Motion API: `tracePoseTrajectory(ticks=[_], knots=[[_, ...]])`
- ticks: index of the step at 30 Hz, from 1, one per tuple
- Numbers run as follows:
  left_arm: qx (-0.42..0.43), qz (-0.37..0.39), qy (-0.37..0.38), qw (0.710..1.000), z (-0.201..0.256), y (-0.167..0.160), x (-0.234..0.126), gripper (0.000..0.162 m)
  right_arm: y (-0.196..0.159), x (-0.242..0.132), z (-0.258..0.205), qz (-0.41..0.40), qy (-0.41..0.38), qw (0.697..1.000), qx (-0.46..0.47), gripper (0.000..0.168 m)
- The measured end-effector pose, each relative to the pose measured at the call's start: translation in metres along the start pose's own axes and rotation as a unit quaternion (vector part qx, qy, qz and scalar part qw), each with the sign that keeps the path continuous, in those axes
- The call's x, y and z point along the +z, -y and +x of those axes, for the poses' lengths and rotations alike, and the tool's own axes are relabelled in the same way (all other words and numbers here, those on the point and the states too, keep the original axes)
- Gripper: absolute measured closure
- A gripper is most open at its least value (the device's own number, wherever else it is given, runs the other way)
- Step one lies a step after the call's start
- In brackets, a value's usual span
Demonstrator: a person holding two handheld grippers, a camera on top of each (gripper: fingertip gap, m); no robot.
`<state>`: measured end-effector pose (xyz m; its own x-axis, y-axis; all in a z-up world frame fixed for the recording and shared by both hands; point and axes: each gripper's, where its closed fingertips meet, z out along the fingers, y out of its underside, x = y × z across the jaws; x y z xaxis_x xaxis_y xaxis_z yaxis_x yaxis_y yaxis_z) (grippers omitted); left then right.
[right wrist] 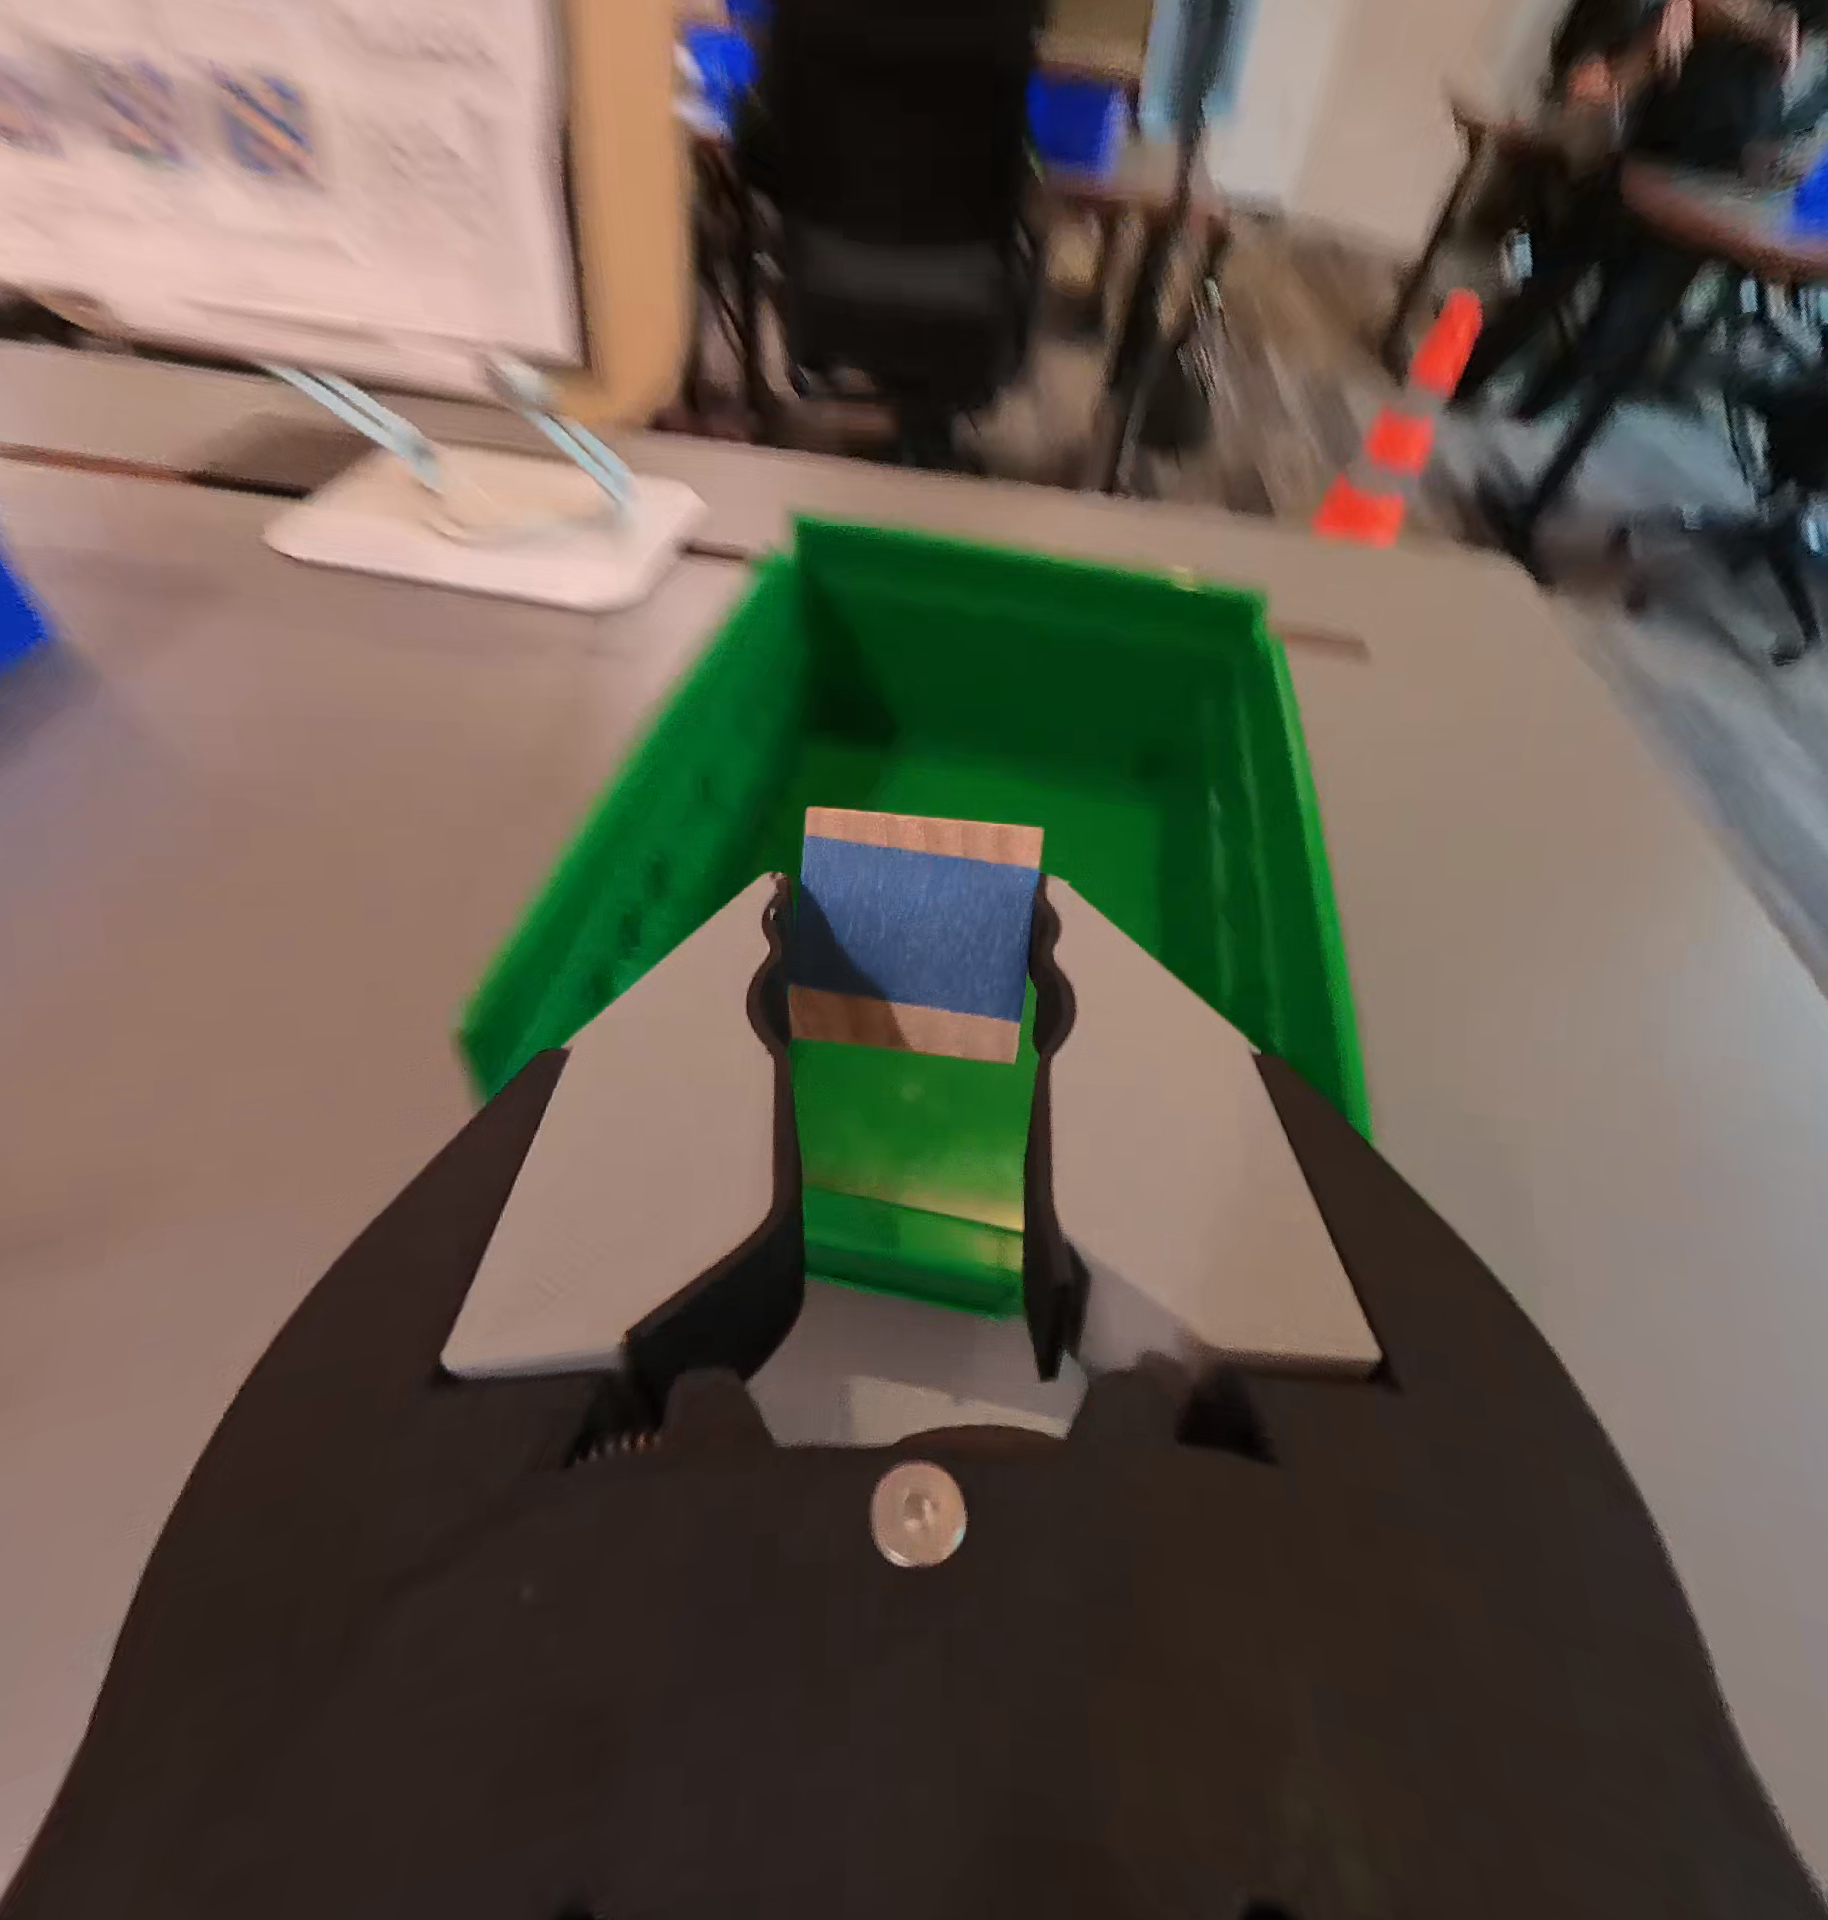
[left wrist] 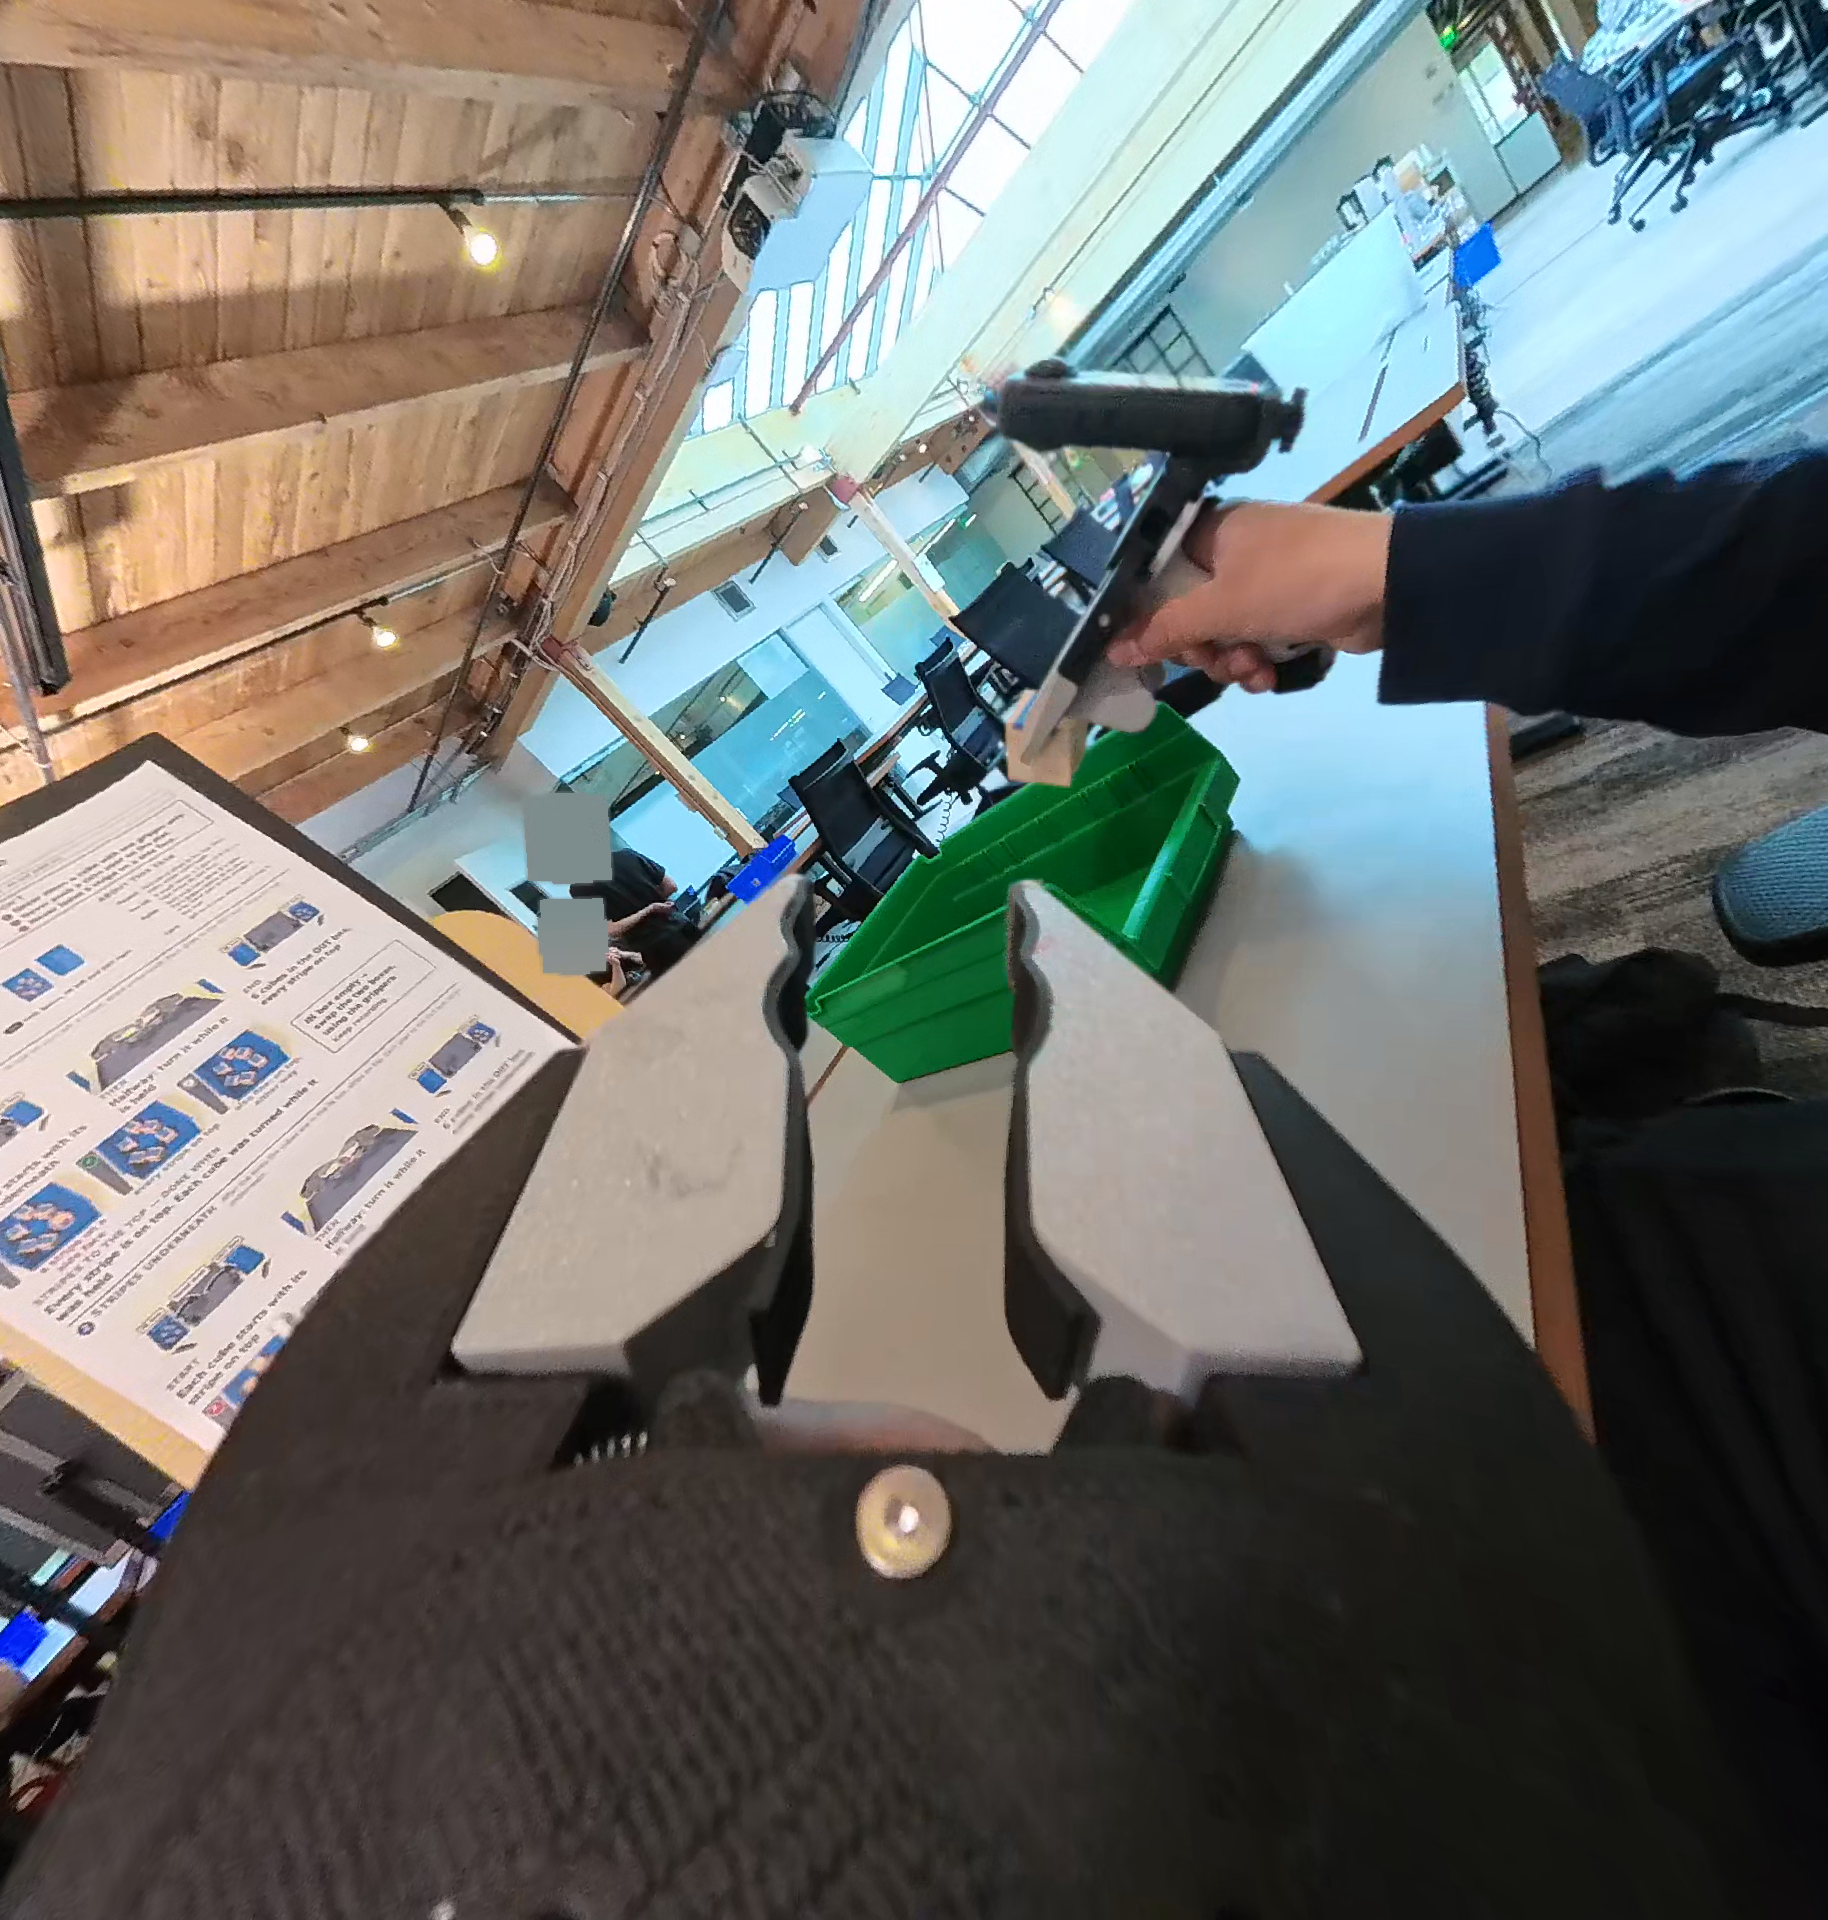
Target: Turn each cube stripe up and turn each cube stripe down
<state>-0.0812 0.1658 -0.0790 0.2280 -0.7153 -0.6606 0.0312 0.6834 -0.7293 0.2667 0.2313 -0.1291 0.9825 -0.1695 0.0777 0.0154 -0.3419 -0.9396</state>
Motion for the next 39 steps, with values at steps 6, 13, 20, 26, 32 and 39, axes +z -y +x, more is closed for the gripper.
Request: tracePoseTrajectory(ticks=[6, 13, 20, 26, 32, 39], knots=[[-0.002, -0.004, -0.005, 1.0, 0.002, -0.003, 0.002, 0.128, -0.009, 0.009, 0.01, -0.005, 0.01, 1.0, 0.029, 0.126], [-0.007, -0.01, -0.007, 1.0, 0.005, -0.007, 0.004, 0.129, -0.002, 0.019, 0.013, -0.011, 0.009, 0.999, 0.029, 0.126], [-0.003, -0.008, -0.002, 1.0, 0.0, -0.003, -0.001, 0.129, 0.008, 0.123, 0.026, -0.123, 0.008, 0.992, 0.013, 0.125], [-0.006, -0.003, 0.013, 1.0, -0.013, -0.001, -0.01, 0.129, -0.065, 0.205, 0.052, -0.279, -0.029, 0.959, 0.036, 0.125], [-0.027, -0.001, 0.021, 0.999, -0.025, -0.006, -0.016, 0.129, -0.052, 0.201, 0.059, -0.247, -0.034, 0.967, 0.056, 0.119], [-0.039, -0.01, 0.029, 0.999, -0.028, -0.009, -0.013, 0.13, 0.06, 0.096, 0.001, -0.066, 0.043, 0.997, 0.027, 0.118]])
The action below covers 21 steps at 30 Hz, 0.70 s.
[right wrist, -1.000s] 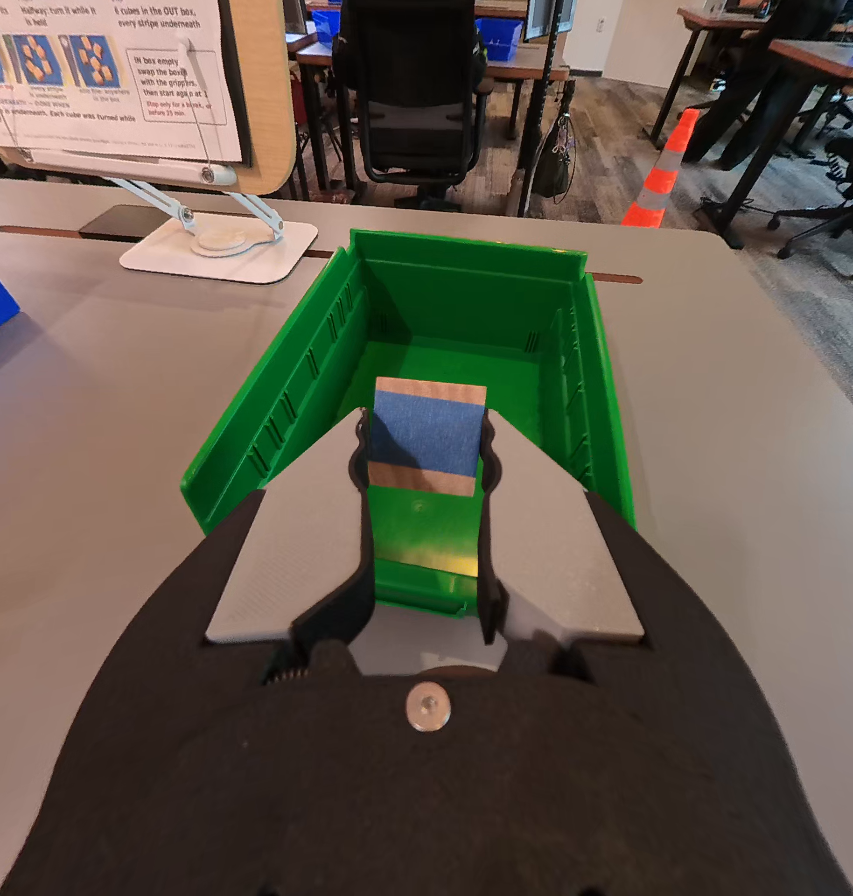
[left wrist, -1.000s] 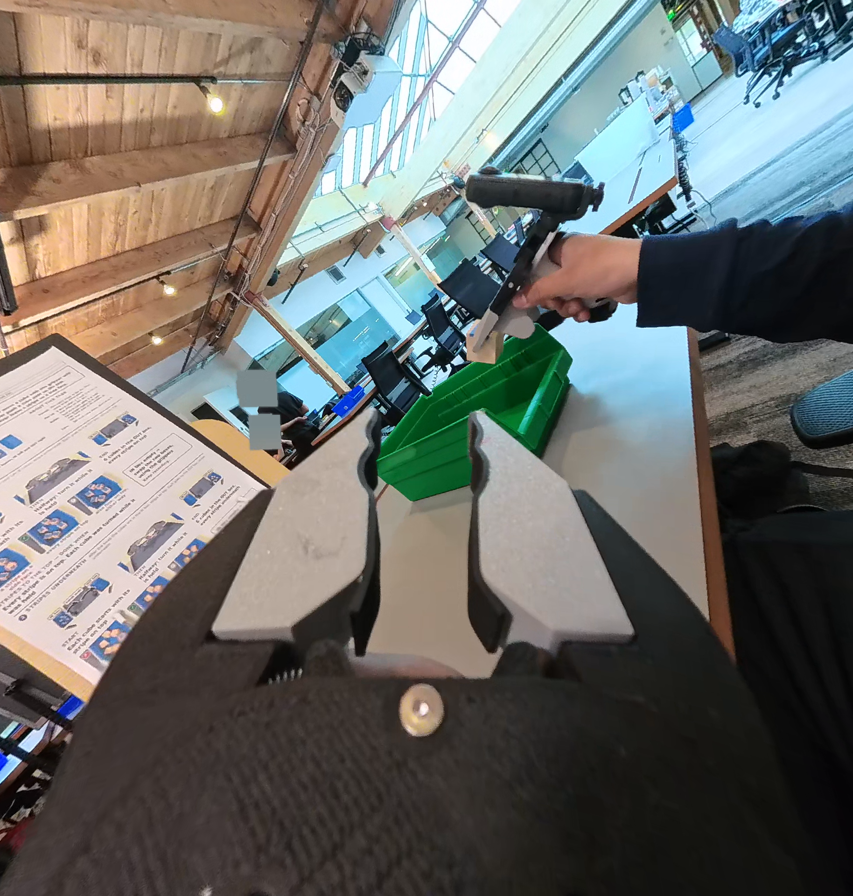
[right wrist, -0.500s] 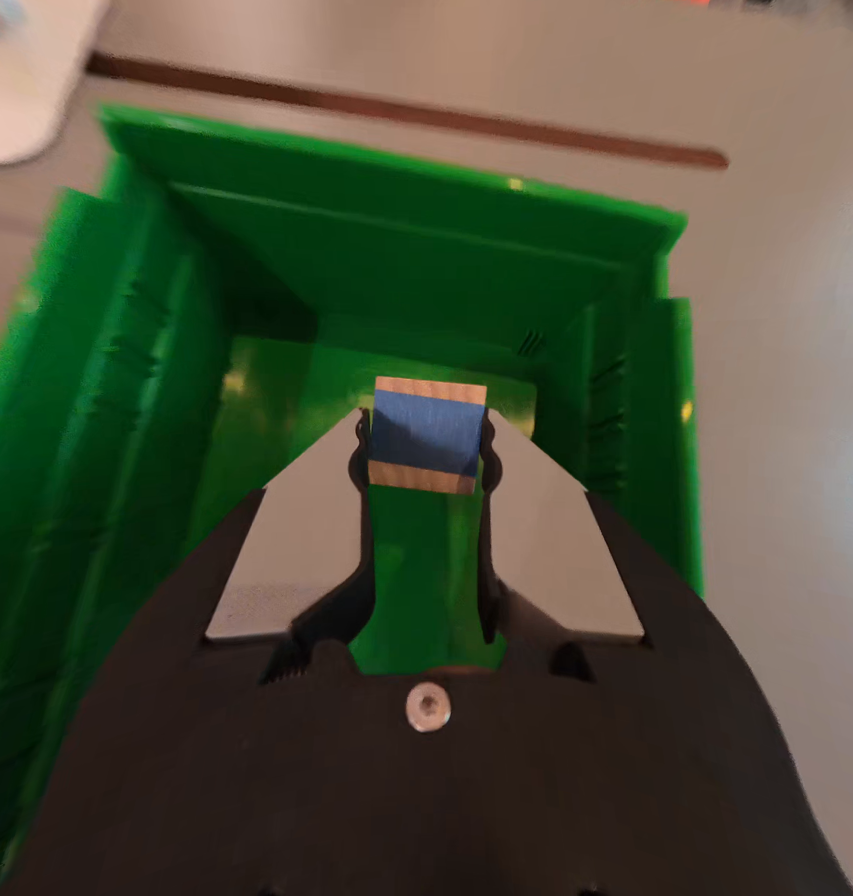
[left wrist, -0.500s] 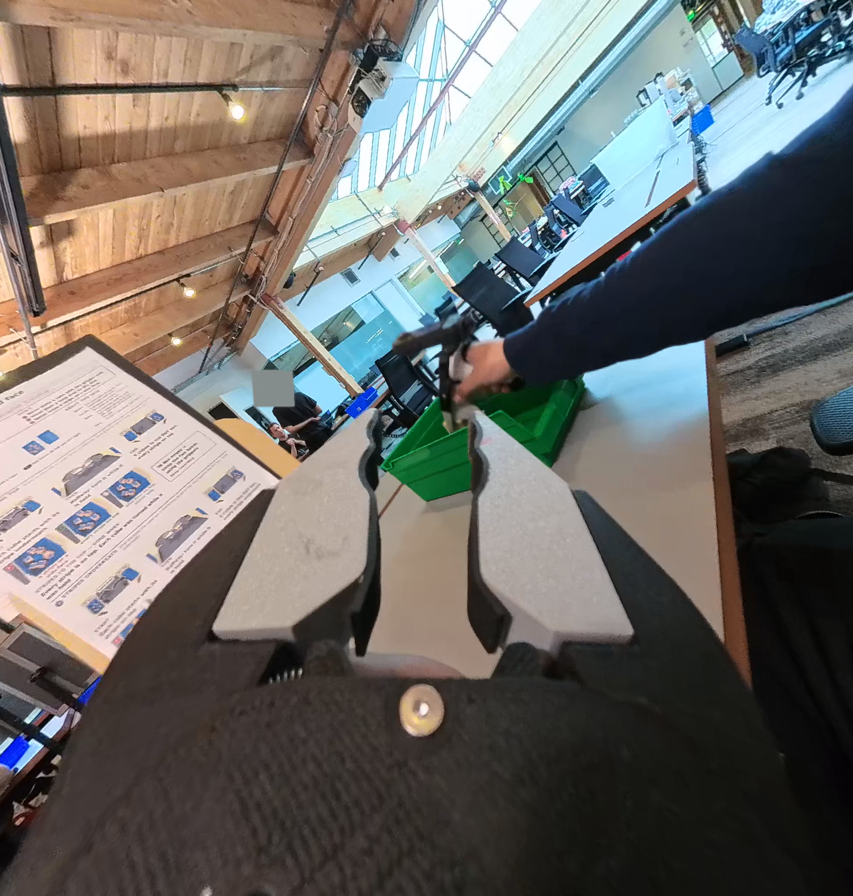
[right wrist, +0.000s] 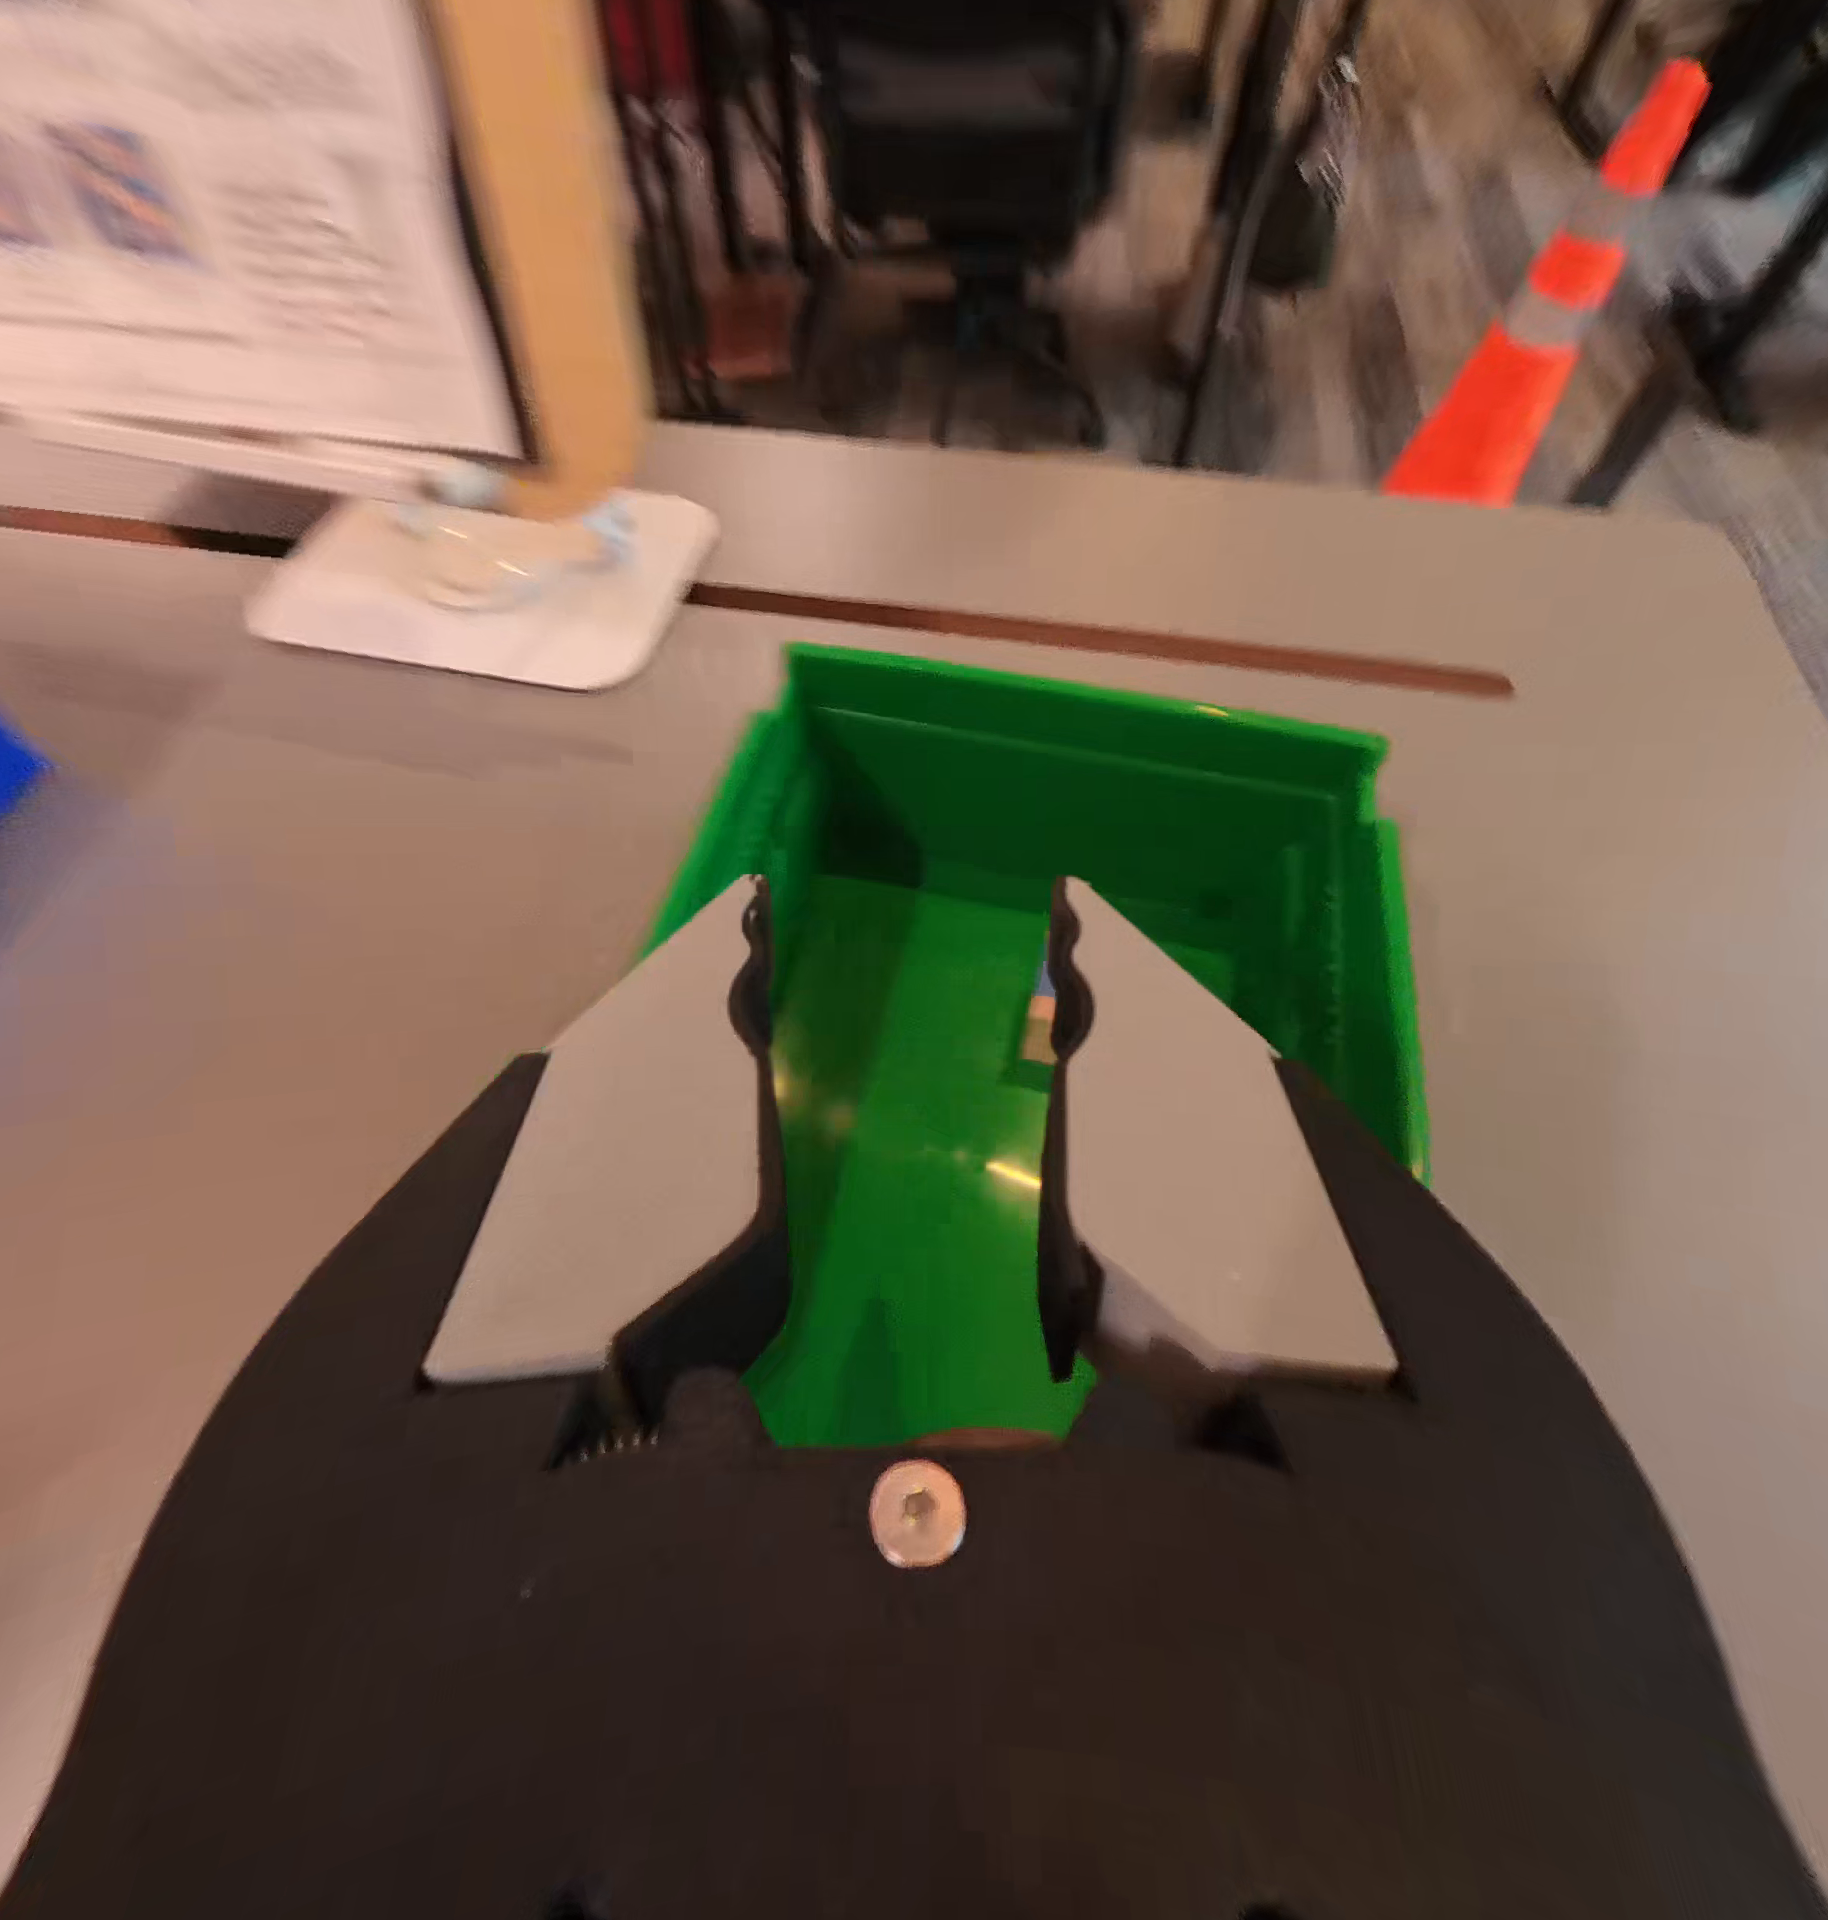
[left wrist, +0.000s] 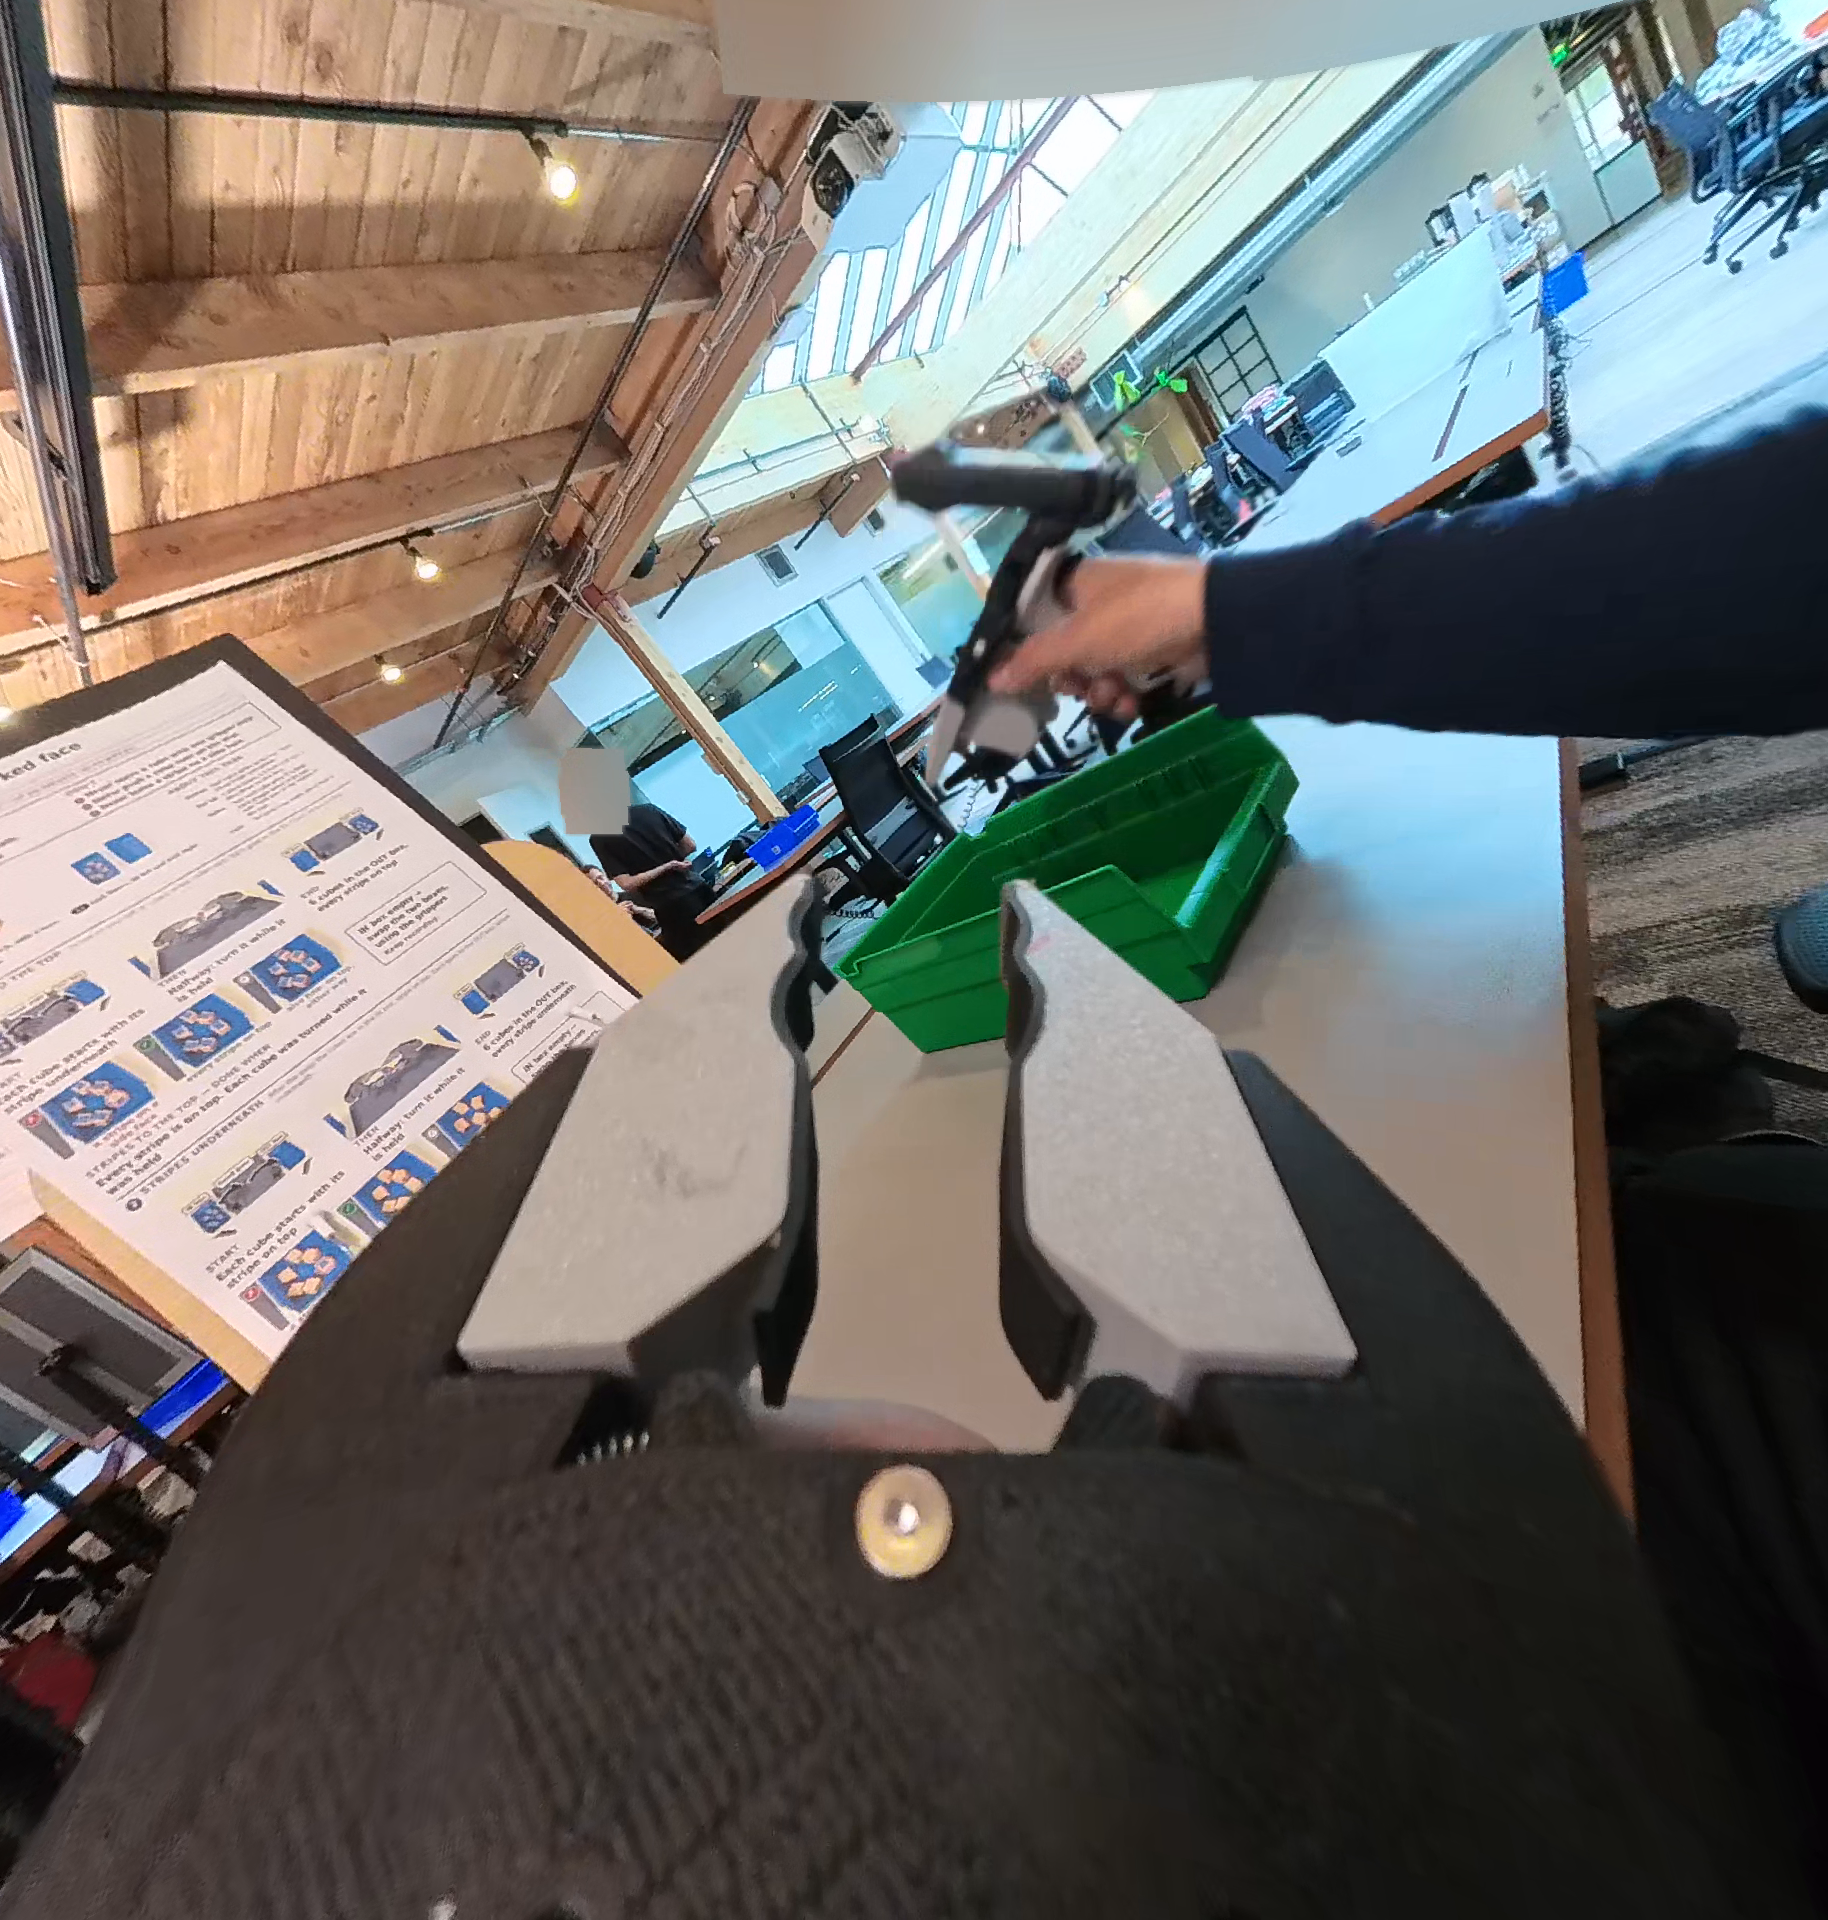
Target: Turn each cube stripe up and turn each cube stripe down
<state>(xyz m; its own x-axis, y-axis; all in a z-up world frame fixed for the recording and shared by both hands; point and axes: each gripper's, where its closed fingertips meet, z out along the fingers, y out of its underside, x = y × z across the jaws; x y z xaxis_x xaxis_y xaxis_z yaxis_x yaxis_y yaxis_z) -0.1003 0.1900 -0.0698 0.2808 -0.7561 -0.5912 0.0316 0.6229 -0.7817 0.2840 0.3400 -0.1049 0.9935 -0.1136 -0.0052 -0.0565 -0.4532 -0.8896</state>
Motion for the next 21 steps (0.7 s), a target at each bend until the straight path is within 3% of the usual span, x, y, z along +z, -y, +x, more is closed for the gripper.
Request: tracePoseTrajectory(ticks=[3, 6, 9, 11, 14, 18, 21], knots=[[0.004, -0.007, 0.003, 1.0, 0.001, 0.001, 0.0, 0.13, 0.002, -0.067, -0.047, 0.053, 0.049, 0.997, -0.018, 0.117], [0.006, -0.028, 0.015, 0.999, -0.003, -0.006, 0.001, 0.132, -0.02, -0.117, -0.085, 0.099, 0.092, 0.991, -0.014, 0.118], [-0.016, -0.1, 0.073, 0.992, -0.032, -0.034, -0.002, 0.132, -0.032, -0.139, -0.105, 0.141, 0.116, 0.983, -0.029, 0.126], [-0.059, -0.139, 0.108, 0.983, -0.055, -0.055, -0.01, 0.131, -0.031, -0.149, -0.108, 0.128, 0.116, 0.984, -0.05, 0.12], [-0.102, -0.205, 0.178, 0.957, -0.094, -0.089, -0.035, 0.131, -0.013, -0.175, -0.111, 0.199, 0.13, 0.971, -0.039, 0.123], [-0.127, -0.295, 0.28, 0.905, -0.143, -0.134, -0.083, 0.131, -0.011, -0.18, -0.12, 0.198, 0.153, 0.967, -0.051, 0.12], [-0.146, -0.387, 0.301, 0.859, -0.159, -0.182, -0.112, 0.124, -0.013, -0.175, -0.129, 0.19, 0.169, 0.966, -0.054, 0.12]])
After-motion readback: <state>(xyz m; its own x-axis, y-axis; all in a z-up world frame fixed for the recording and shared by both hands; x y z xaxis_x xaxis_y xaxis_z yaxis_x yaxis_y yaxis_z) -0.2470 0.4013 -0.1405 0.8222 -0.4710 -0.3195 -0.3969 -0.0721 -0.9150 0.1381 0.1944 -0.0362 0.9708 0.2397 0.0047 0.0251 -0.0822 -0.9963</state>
